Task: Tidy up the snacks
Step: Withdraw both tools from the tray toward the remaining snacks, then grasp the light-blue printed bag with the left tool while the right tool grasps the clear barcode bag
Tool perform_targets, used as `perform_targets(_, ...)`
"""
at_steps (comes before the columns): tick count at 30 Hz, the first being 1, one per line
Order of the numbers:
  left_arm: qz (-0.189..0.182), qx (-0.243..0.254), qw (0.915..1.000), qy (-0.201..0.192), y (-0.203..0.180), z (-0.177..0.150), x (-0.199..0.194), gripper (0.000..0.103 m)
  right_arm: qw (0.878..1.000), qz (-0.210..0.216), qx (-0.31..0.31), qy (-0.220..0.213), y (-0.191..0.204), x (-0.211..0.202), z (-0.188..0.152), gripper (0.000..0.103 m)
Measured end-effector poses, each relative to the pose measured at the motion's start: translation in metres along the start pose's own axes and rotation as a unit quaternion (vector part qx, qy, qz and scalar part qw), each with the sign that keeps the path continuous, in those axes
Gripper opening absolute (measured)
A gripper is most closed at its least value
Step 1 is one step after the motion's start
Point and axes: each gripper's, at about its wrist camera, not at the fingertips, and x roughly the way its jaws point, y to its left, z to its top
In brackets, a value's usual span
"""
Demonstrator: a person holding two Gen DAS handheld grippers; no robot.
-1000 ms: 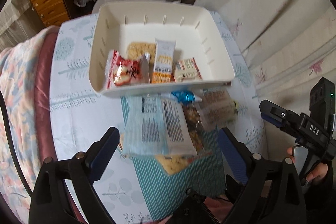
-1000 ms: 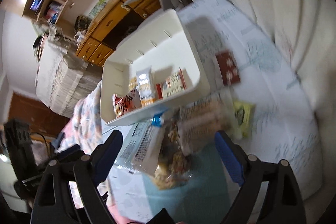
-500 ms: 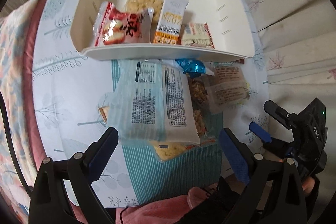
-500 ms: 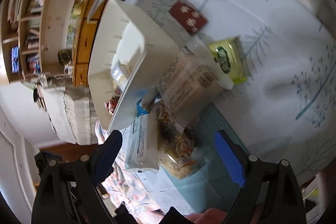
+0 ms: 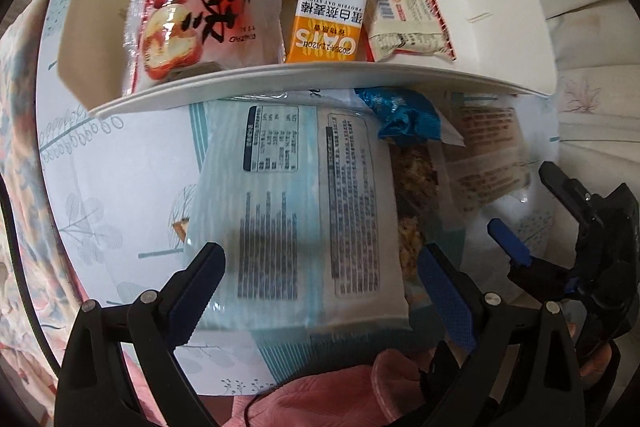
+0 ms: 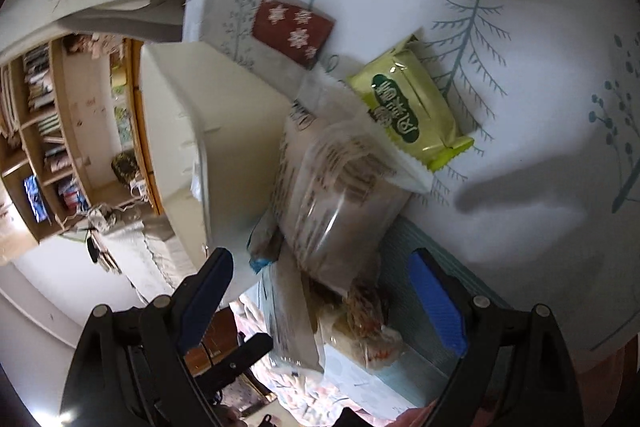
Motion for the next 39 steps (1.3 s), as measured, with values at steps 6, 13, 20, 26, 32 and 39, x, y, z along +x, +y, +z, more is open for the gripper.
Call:
perform_targets(6, 0.041, 0.005, 0.9990, 0.016, -0.007, 0.016, 0.018, 0.101, 1.000, -0.011, 0.019, 0.006, -0.006, 0.012, 0.010, 0.090)
perform_targets(13, 0.056, 0.006, 0.9975, 0.043, -0.013, 0.028, 0.042, 0.102, 0.999, -0.027, 0.015, 0.016, -0.005, 0.023, 0.019, 0.073)
perform_targets(20, 0.056, 0.002, 0.9969, 0.054, -0.019, 0.038, 0.055, 0.103, 0.999, -0.036, 0.005, 0.019, 0.000, 0.027, 0.023, 0.064)
perform_targets(26, 0.059, 0.003, 0.9972, 0.045, -0.014, 0.042, 0.058, 0.103, 0.999, -0.036, 0.000, 0.019, 0.001, 0.026, 0.023, 0.058)
perform_targets(32, 0.064, 0.007, 0.9979, 0.012, -0.014, 0.024, 0.053, 0.092, 0.999, -0.048, -0.008, 0.020, 0.004, 0.021, 0.019, 0.055)
perform_targets(39, 0.054, -0.010, 0.9985, 0.001, -0.008, 0.012, 0.046, 0.076, 0.998, -0.057, -0.013, 0.024, 0.001, 0.008, 0.010, 0.053)
